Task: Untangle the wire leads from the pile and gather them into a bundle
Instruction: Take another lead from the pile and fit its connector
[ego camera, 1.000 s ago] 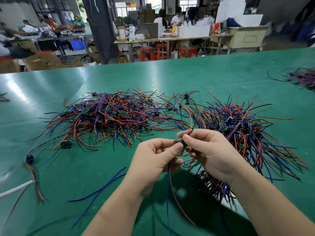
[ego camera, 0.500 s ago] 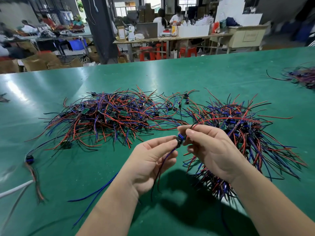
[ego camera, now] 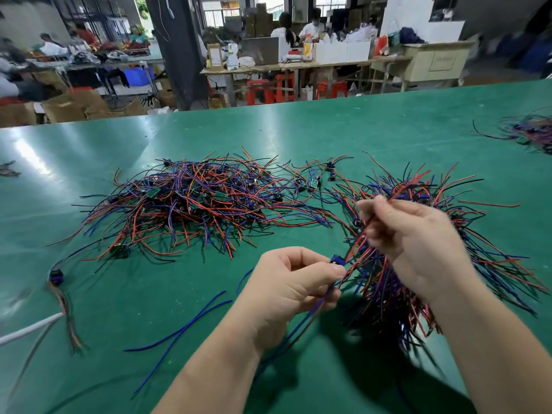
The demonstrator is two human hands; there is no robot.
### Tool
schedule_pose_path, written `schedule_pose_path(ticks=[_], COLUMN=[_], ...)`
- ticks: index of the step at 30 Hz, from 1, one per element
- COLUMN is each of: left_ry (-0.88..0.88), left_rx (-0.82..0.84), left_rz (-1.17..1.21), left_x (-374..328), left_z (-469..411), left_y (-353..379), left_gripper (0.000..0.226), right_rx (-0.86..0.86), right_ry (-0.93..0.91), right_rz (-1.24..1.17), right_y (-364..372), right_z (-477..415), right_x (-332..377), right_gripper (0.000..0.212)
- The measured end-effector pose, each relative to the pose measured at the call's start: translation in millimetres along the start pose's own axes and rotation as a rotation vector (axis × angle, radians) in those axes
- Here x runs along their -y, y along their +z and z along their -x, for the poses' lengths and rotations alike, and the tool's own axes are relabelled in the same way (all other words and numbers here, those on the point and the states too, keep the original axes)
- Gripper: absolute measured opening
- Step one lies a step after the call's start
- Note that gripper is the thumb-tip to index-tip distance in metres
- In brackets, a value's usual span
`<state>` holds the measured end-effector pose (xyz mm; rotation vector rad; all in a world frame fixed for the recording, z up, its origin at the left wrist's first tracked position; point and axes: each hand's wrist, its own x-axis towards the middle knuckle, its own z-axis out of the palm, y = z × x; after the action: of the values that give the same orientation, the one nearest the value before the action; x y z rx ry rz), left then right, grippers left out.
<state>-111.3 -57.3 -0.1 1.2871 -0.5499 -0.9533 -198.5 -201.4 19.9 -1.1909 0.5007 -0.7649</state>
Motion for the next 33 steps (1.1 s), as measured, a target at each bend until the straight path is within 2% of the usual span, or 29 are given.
schedule_pose_path(ticks=[2,4,5,7,10,12,14,15,18,20,21,23,26,29,31,33], left_ry=[-0.019,-0.052,-0.077,-0.123,-0.108,-0.041,0.045,0.077,0.186,0.284,0.338,0.465,0.559,0.554,0.497,0.326], left_rx=[0.051,0.152,0.208,0.317,0.455,0.506,0.48,0.422,0.171,0.008,-0.083,-0.209,-0.213,-0.135,-0.018,0.017], left_rz=[-0.016,-0.022,-0.036,-0.066,-0.073,0.026,0.228,0.341,0.526,0.471,0.379,0.134,-0.107,-0.261,-0.12,0.147], left_x=[1.0,-0.9,-1.9,-1.3,-2.0,-3.0,-2.2,-2.3,-3.0,-5.4,-6.5,-5.1,6.1,9.0,5.0,1.4], left_z=[1.6,4.7,6.0,7.1,9.6,11.0,8.8,6.5,-1.1,-3.5,-4.1,-4.8,-5.9,-6.3,-7.7,-7.3], left_y=[2.4,3.4,3.4,0.8,-3.2,-4.3,-3.8,-3.5,-6.8,-9.5,-9.7,-8.0,-5.1,-6.9,-6.1,-3.9], left_gripper=[0.027,0.016,0.019,0.036,0.034,0.028,0.024,0.026,0.035,0.027,0.024,0.027,0.034,0.026,0.026,0.027], right_rx=[-0.104,-0.162,-0.18,-0.195,-0.172,-0.184,-0.164,-0.111,0.211,0.397,0.43,0.385,0.276,0.216,0.191,0.22], right_ry=[0.011,0.023,0.031,0.047,0.05,0.08,0.126,0.145,0.172,0.155,0.134,0.11,0.105,0.111,0.122,0.134], right_rz=[-0.106,-0.207,-0.247,-0.315,-0.434,-0.452,-0.36,-0.274,-0.043,0.002,-0.012,-0.071,-0.071,-0.086,-0.136,-0.167], right_y=[-7.4,-12.9,-14.1,-13.4,-11.2,-10.5,-7.2,-4.7,5.0,11.9,14.7,17.7,20.9,20.6,16.4,11.8], right_z=[-4.5,-7.5,-8.1,-8.7,-10.4,-11.9,-10.1,-8.1,5.4,14.7,17.2,18.1,17.3,14.9,11.5,9.0], right_x=[7.2,11.1,11.3,9.3,7.0,5.8,2.1,-1.3,-12.1,-13.3,-13.3,-15.4,-18.6,-17.0,-13.1,-10.6], right_gripper=[0.019,0.019,0.021,0.029,0.044,0.039,0.02,0.017,0.025,0.03,0.032,0.031,0.016,0.01,0.009,0.008])
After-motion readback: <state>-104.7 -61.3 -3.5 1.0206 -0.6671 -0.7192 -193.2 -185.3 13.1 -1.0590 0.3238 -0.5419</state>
